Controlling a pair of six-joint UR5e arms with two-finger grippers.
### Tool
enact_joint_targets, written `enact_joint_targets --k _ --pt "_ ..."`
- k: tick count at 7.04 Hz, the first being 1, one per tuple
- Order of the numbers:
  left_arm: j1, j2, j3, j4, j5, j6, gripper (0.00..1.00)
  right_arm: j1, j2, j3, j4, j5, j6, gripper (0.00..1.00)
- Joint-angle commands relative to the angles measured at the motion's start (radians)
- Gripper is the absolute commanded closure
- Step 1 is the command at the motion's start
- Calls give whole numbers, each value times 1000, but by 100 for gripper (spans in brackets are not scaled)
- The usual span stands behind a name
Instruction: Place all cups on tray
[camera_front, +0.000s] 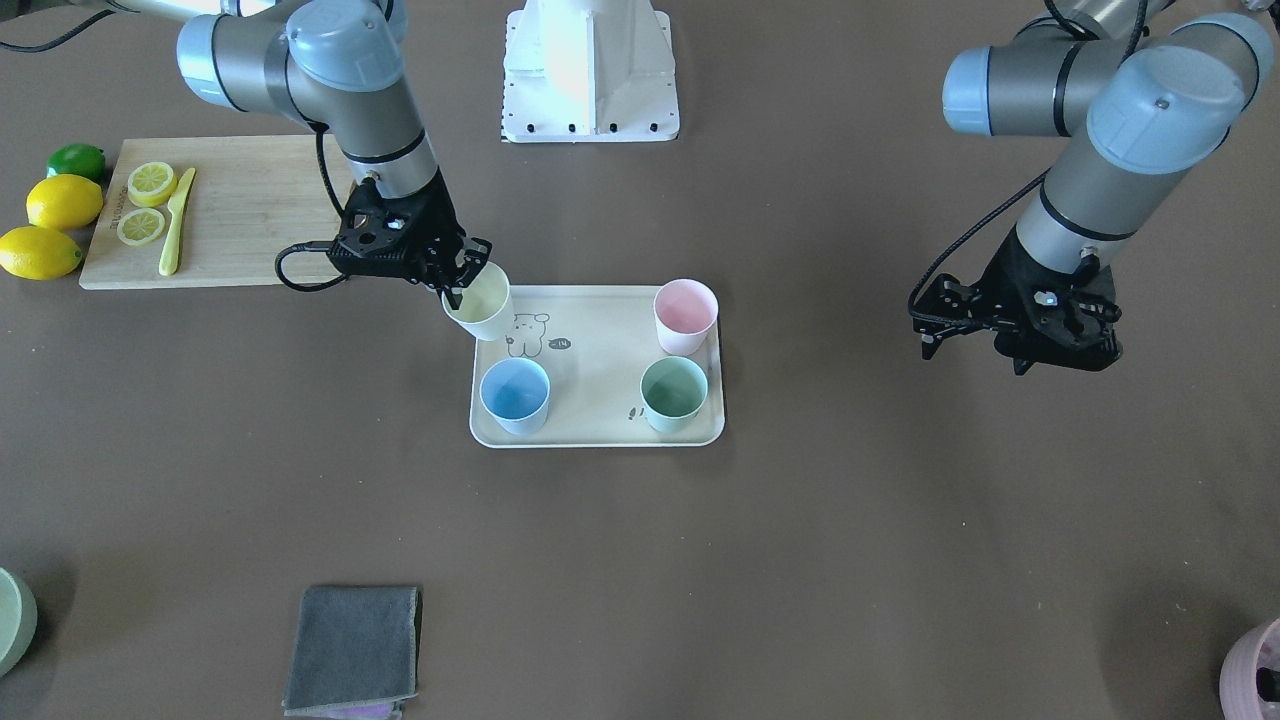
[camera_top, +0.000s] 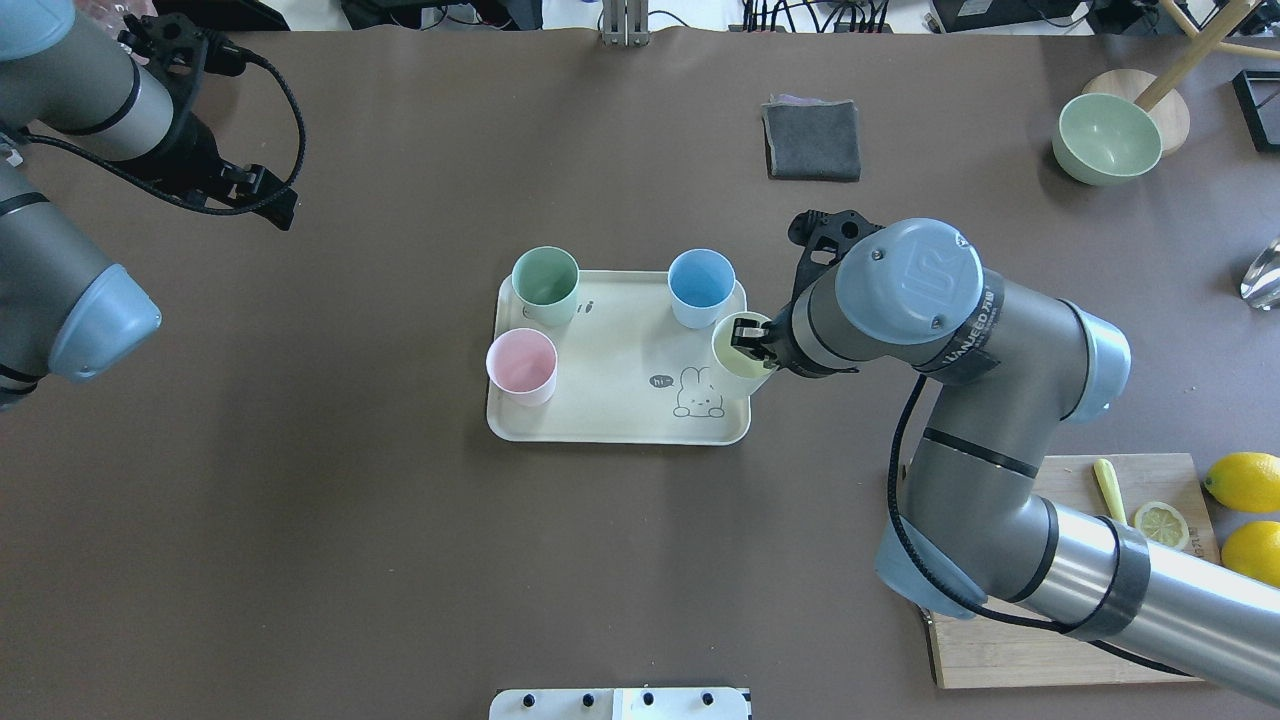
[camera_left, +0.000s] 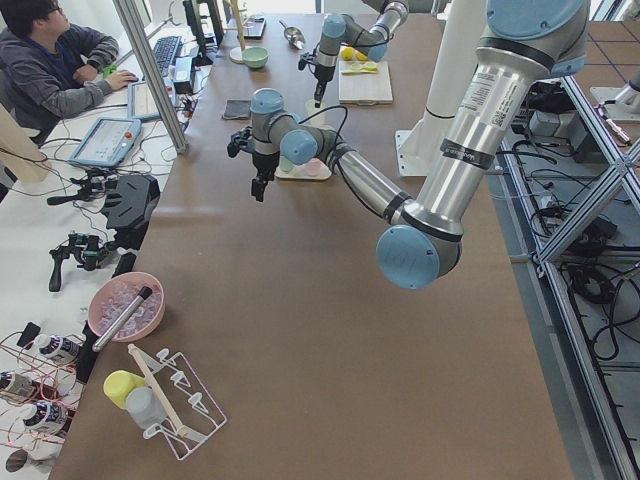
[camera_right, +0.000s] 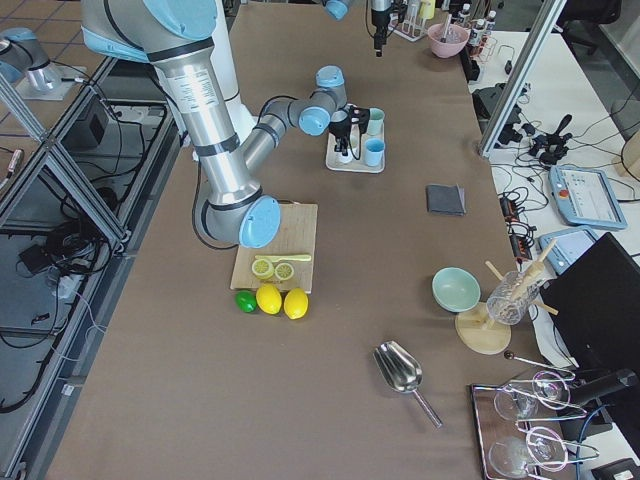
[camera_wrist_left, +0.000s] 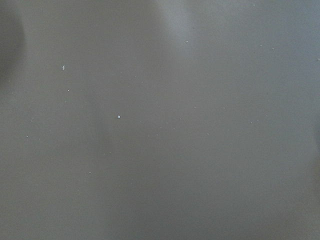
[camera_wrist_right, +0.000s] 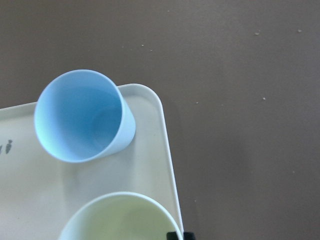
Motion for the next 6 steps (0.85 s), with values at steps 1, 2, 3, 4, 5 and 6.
enact_joint_targets --k 1,2,3,4,5,6 --pt "0 0 -1 0 0 0 2 -13 74 -80 4 -16 0 64" --pt "0 1 -1 0 0 0 2 -13 72 -74 7 -20 0 1" --pt "0 2 -1 0 0 0 2 -8 72 -68 8 -23 -5 0" --pt "0 2 -1 0 0 0 2 8 71 -66 4 -20 -12 0" --pt "0 2 -1 0 0 0 2 28 66 -66 3 -12 -19 0" --pt "0 3 -1 0 0 1 2 62 56 -56 -8 -6 -58 0"
